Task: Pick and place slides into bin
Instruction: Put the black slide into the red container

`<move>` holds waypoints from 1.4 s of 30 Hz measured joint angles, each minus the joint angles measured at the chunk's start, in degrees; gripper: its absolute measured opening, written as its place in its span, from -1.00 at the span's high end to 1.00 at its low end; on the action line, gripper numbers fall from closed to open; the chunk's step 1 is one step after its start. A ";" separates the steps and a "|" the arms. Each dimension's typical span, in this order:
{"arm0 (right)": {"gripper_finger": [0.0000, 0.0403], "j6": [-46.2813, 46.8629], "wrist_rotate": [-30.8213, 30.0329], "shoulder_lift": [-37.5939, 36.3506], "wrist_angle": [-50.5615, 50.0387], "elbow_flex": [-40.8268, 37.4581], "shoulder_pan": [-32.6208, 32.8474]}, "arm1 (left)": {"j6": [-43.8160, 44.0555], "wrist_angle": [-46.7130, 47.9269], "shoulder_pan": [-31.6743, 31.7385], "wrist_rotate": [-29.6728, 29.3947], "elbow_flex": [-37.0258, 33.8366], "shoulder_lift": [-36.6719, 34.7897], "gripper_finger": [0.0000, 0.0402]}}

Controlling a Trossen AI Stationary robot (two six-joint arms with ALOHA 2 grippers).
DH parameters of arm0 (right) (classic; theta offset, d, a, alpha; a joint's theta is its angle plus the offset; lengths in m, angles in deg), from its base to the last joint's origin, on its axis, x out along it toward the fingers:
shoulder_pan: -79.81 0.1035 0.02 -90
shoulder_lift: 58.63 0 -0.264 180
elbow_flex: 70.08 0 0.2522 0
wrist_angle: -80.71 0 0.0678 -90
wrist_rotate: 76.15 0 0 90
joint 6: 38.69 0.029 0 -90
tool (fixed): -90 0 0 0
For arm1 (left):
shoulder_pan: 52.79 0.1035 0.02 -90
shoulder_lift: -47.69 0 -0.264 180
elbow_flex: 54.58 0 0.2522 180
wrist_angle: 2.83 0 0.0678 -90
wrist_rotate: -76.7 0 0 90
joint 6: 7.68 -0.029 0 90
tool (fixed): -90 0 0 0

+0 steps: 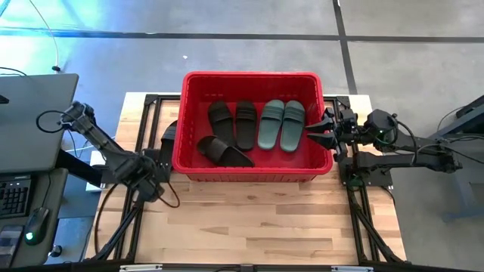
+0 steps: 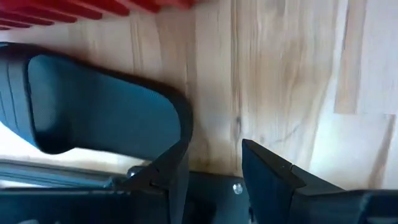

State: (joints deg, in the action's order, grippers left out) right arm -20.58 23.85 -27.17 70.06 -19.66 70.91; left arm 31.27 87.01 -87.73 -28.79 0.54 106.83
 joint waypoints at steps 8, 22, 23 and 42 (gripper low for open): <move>0.40 -0.07 -0.02 0.07 0.78 0.02 -0.01 | 4.37 0.14 -1.07 -3.23 -0.40 8.12 0.35; 0.40 1.35 0.00 0.07 1.11 0.02 0.01 | 10.10 -3.85 -1.07 -7.58 0.86 21.56 0.35; 0.40 1.30 -0.01 0.07 1.11 0.02 0.02 | 11.59 -3.46 -1.07 -8.02 0.18 22.81 0.35; 0.40 1.05 0.04 0.07 0.98 0.02 0.00 | 15.64 -6.51 12.00 -10.15 -1.00 32.24 0.35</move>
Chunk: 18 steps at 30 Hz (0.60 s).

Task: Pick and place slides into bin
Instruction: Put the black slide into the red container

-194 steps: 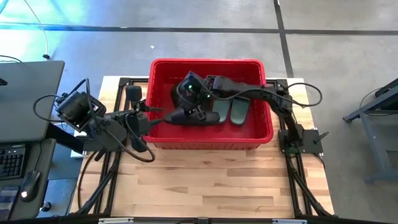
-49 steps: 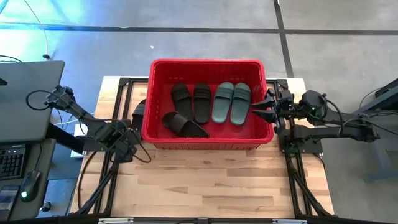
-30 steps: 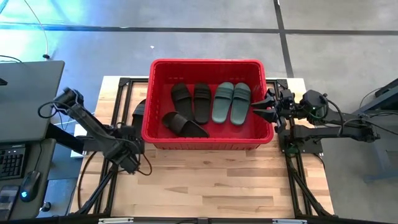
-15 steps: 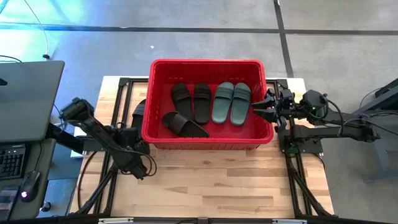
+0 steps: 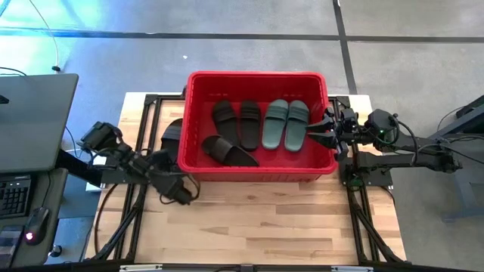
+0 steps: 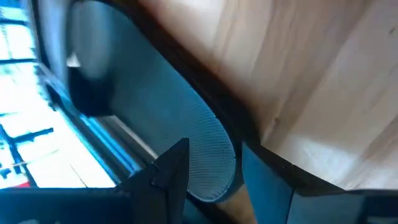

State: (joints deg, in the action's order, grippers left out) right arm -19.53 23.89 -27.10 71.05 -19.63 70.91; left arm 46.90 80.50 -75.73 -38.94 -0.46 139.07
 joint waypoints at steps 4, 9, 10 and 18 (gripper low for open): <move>0.40 -0.11 1.15 0.00 -0.02 0.00 -0.01 | -3.55 -2.22 4.12 2.06 -0.28 -0.03 0.35; 0.40 0.30 3.50 0.00 -0.02 0.00 0.00 | -3.70 -11.76 8.59 4.59 -4.49 -0.30 0.35; 0.40 0.33 3.51 0.00 -0.06 0.00 0.00 | -3.16 -12.10 8.97 4.81 -4.82 -0.46 0.35; 0.40 0.02 3.50 0.00 -0.02 0.00 0.01 | 1.20 -7.32 8.26 1.09 -2.99 -0.42 0.68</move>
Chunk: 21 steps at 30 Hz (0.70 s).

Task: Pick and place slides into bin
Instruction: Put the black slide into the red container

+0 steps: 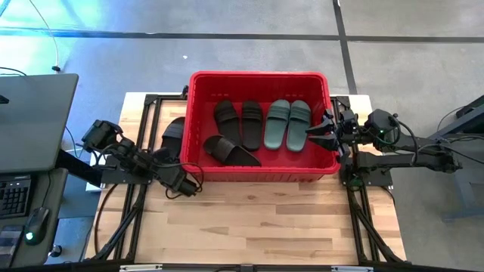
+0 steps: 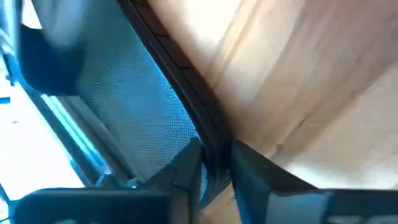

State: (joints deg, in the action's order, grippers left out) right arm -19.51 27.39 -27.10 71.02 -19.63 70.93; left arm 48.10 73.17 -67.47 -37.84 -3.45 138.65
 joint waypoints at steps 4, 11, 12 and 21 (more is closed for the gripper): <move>0.40 -0.08 -0.02 0.00 0.00 0.00 0.00 | 0.38 -2.87 0.00 0.96 -1.25 -0.22 0.92; 0.40 -0.13 -0.02 0.00 0.00 0.00 0.00 | -0.33 0.86 -2.56 8.59 4.97 -0.53 0.97; 0.40 -0.13 -0.02 0.00 0.00 0.00 0.00 | -0.86 1.83 -3.25 9.73 6.66 -0.79 0.97; 0.40 -0.13 -0.06 0.00 0.00 0.00 -0.02 | -0.03 16.11 -9.07 23.58 24.17 -0.63 0.98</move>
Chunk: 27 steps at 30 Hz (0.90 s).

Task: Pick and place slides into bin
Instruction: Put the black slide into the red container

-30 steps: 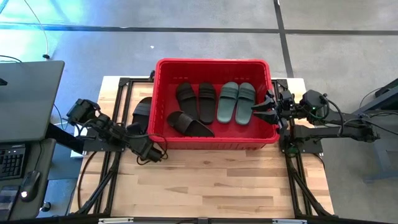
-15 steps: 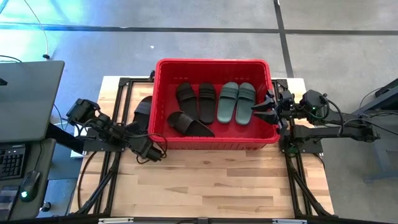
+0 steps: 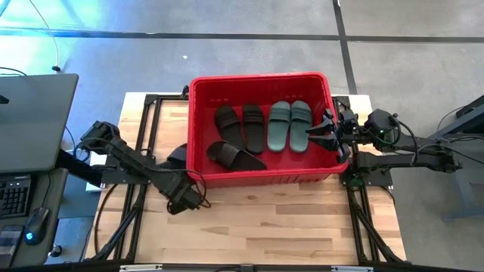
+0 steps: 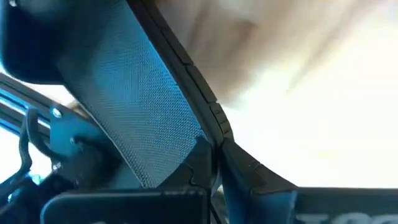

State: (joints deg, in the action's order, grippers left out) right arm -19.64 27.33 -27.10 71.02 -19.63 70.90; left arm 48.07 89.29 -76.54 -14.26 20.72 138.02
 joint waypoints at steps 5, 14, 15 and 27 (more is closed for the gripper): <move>0.40 -0.01 -0.01 0.00 -0.01 0.00 0.01 | 2.23 9.93 -2.58 8.07 11.51 -0.01 0.99; 0.40 -4.35 0.06 0.58 -1.00 0.00 0.02 | 13.32 11.50 -6.85 5.12 17.31 0.01 0.99; 0.40 -5.11 0.07 0.77 -1.09 0.00 0.02 | 13.76 11.50 -6.22 5.67 16.46 0.26 0.99; 0.40 -4.97 2.61 0.72 -1.73 0.00 0.02 | 10.76 9.72 4.99 -3.05 7.34 4.28 1.00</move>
State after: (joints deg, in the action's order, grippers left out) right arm -24.61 29.94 -26.38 69.30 -19.63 70.93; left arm 58.83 99.01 -71.55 -17.31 28.06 142.31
